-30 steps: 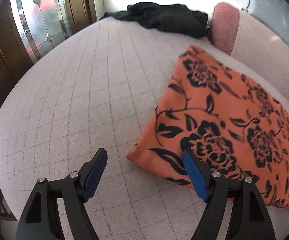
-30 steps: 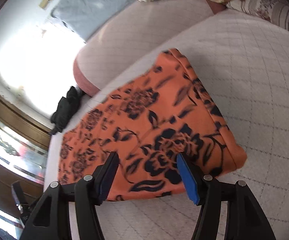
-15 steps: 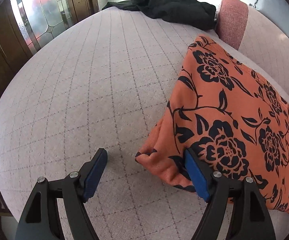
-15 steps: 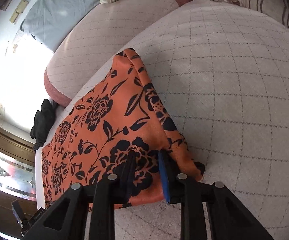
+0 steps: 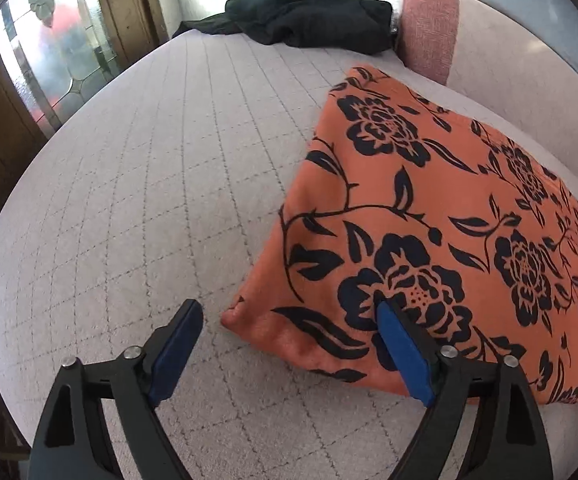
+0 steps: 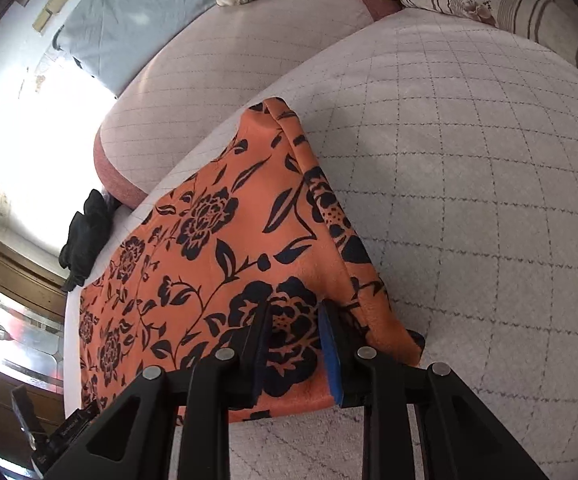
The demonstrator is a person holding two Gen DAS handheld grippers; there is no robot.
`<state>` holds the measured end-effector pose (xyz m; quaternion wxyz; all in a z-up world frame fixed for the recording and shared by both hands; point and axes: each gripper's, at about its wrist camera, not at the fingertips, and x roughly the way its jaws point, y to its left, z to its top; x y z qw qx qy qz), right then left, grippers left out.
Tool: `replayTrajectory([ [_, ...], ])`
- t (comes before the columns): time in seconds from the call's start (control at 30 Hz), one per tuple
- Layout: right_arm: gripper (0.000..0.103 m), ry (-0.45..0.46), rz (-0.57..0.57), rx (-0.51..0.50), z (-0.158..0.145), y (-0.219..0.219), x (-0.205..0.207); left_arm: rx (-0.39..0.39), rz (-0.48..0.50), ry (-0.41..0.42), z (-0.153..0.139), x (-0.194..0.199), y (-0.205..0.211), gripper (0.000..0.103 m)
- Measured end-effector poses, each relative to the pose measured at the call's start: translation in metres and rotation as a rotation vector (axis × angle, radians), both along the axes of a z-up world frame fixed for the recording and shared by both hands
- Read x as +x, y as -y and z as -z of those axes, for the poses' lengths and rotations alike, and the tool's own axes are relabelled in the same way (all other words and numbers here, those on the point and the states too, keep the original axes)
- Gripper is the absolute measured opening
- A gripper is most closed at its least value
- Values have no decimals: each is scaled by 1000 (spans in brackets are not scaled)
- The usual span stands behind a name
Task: Fold small clothes
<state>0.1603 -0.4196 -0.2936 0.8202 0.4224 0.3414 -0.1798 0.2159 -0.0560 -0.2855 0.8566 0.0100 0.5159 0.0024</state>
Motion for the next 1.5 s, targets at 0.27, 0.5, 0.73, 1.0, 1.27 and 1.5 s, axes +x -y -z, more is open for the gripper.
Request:
replayTrajectory([
  [0.27, 29, 117, 10, -15, -22, 12, 2, -78, 5, 99, -28, -3, -8, 91],
  [0.5, 29, 153, 33, 6, -22, 33, 33, -8, 31, 122, -25, 18, 10, 91],
  [0.73, 28, 75, 40, 28, -1, 49, 59, 34, 26, 44, -2, 25, 5, 93],
  [1.0, 28, 89, 27, 66, 2, 58, 62, 4, 26, 32, -1, 32, 3, 93],
  [1.27, 28, 109, 43, 113, 5, 61, 57, 9, 32, 42, -2, 26, 2, 93],
  [1.5, 29, 191, 31, 56, -18, 56, 51, 65, 46, 221, -34, 13, 10, 93],
])
